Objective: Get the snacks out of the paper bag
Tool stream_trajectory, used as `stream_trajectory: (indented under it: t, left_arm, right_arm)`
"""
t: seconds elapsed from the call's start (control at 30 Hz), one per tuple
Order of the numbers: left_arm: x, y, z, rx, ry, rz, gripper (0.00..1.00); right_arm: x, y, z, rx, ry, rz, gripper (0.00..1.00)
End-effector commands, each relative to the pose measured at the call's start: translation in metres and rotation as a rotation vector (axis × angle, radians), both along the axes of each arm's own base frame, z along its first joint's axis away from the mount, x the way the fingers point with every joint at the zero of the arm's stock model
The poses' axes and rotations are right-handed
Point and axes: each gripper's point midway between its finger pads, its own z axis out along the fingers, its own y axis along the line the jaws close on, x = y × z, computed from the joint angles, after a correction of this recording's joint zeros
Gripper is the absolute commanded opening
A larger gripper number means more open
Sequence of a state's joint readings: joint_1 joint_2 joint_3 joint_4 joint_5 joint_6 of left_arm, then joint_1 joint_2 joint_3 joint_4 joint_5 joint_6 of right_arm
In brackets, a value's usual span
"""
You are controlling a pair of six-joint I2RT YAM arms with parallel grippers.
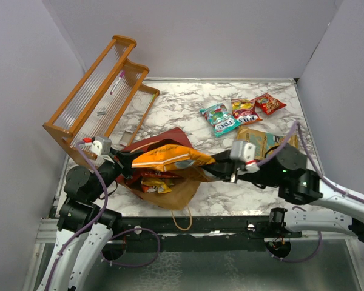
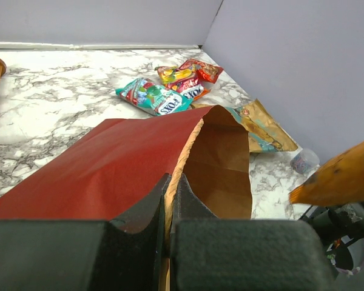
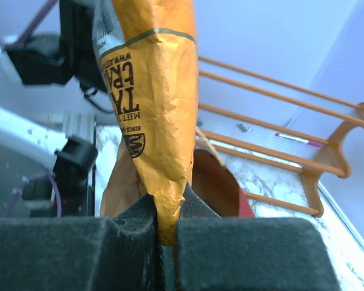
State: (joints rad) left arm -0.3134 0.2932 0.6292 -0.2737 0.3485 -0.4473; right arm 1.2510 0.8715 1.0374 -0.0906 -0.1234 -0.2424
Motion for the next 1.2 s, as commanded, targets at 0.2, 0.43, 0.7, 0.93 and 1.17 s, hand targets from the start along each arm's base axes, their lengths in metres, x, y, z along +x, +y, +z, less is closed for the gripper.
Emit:
stream_trajectory:
  t: [0.2,0.43,0.7,0.93,1.17]
  left_arm:
    - [0.006,0.009,-0.002,0.011,0.007,0.06,0.0]
    - [0.007,0.008,-0.004,0.015,0.017,0.053,0.0]
    - [0.007,0.01,-0.003,0.013,0.013,0.067,0.0]
    - [0.008,0.009,-0.005,0.017,0.022,0.059,0.0]
    - [0.008,0.009,-0.004,0.015,0.019,0.061,0.0]
  right_arm:
    - [0.089,-0.105,0.052,0.344,0.177,-0.693,0.01]
    - [0.144,-0.152,0.022,0.234,-0.093,-1.241,0.02]
    - [0.254,-0.182,-0.089,0.255,0.46,-1.28,0.01]
    - [0.282,-0.222,-0.122,0.59,0.815,-1.16,0.02]
    - [0.29,-0.234,-0.152,0.713,1.004,-0.948,0.02]
